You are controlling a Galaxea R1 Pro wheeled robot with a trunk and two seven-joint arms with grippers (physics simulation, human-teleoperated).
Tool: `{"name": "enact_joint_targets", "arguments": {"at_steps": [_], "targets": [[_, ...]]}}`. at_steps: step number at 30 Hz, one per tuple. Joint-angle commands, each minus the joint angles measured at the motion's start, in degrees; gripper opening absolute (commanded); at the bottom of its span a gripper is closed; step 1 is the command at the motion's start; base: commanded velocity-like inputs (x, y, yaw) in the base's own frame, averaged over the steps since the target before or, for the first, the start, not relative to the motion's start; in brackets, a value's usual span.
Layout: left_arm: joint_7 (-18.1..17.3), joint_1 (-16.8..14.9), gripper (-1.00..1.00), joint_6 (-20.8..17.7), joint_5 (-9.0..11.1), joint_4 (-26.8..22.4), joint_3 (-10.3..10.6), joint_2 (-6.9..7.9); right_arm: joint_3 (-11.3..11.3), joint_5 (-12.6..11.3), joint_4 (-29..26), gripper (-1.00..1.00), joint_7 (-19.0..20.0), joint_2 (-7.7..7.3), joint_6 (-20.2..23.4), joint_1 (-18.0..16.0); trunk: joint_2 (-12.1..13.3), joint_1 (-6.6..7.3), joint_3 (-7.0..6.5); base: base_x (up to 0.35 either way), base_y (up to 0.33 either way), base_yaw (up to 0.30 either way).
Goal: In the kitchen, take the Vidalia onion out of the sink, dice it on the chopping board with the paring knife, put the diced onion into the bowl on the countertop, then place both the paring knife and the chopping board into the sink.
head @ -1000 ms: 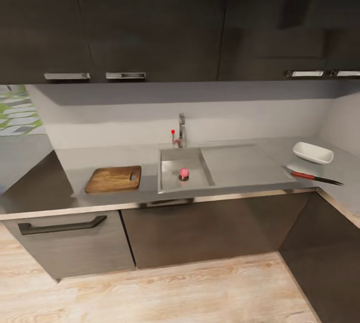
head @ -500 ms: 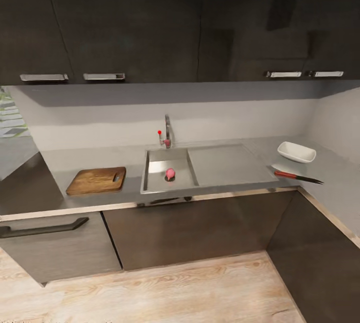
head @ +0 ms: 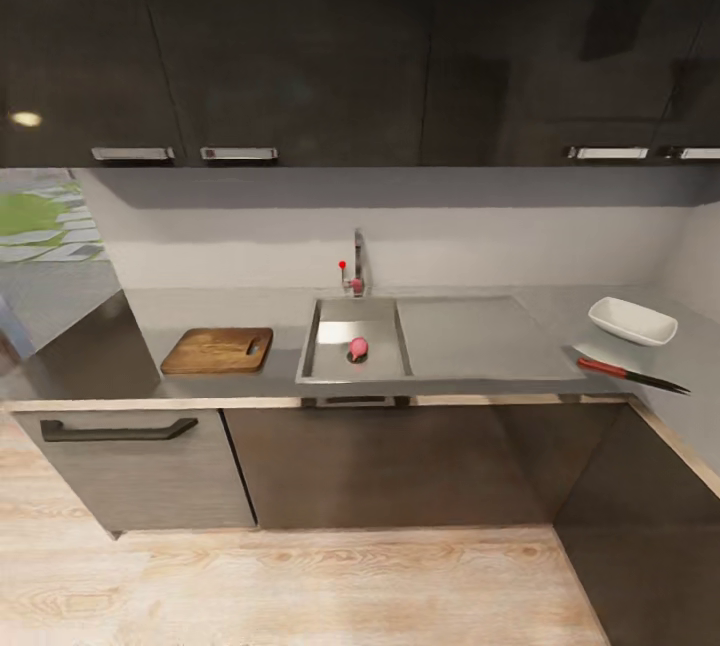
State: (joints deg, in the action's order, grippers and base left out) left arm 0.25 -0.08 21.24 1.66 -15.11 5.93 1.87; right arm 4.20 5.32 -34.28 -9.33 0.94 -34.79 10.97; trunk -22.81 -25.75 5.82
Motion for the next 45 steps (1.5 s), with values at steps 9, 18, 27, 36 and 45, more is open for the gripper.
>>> {"name": "enact_joint_targets", "arguments": {"at_steps": [9, 18, 27, 36, 45], "targets": [[6.1, -0.2, 1.00, -8.9, -0.1, -9.1, 0.3, -3.70, 0.0, 0.5, -0.2, 1.00, -0.6, -0.14, -0.2, 0.0, -0.1, -0.04, 0.09, 0.000, -0.011, 0.068], [7.5, -0.4, 1.00, -40.8, -0.3, -43.7, 0.9, -5.63, -0.4, 0.5, -0.2, 1.00, -0.6, -0.49, -0.2, 0.0, -0.1, -0.04, 0.09, 0.000, 0.000, 0.001], [7.5, -0.4, 1.00, -54.5, -0.3, -59.7, 6.7, -5.13, -0.4, 0.5, -0.1, 1.00, -0.6, -0.59, -0.1, 0.0, -0.1, -0.04, 0.09, -0.071, 0.000, 0.000], [7.6, -0.2, 1.00, -54.8, -0.2, -59.9, 7.4, -5.03, -0.4, 0.5, -0.1, 1.00, -0.6, -0.59, -0.1, 0.0, -0.1, -0.04, 0.09, -0.305, 0.000, 0.000], [7.6, -0.7, 1.00, -55.3, -0.3, -63.7, 7.1, -5.82, -0.4, 0.5, -0.1, 1.00, -0.6, -0.55, -0.1, 0.0, -0.1, -0.04, 0.09, -0.059, 0.000, 0.000]]}}
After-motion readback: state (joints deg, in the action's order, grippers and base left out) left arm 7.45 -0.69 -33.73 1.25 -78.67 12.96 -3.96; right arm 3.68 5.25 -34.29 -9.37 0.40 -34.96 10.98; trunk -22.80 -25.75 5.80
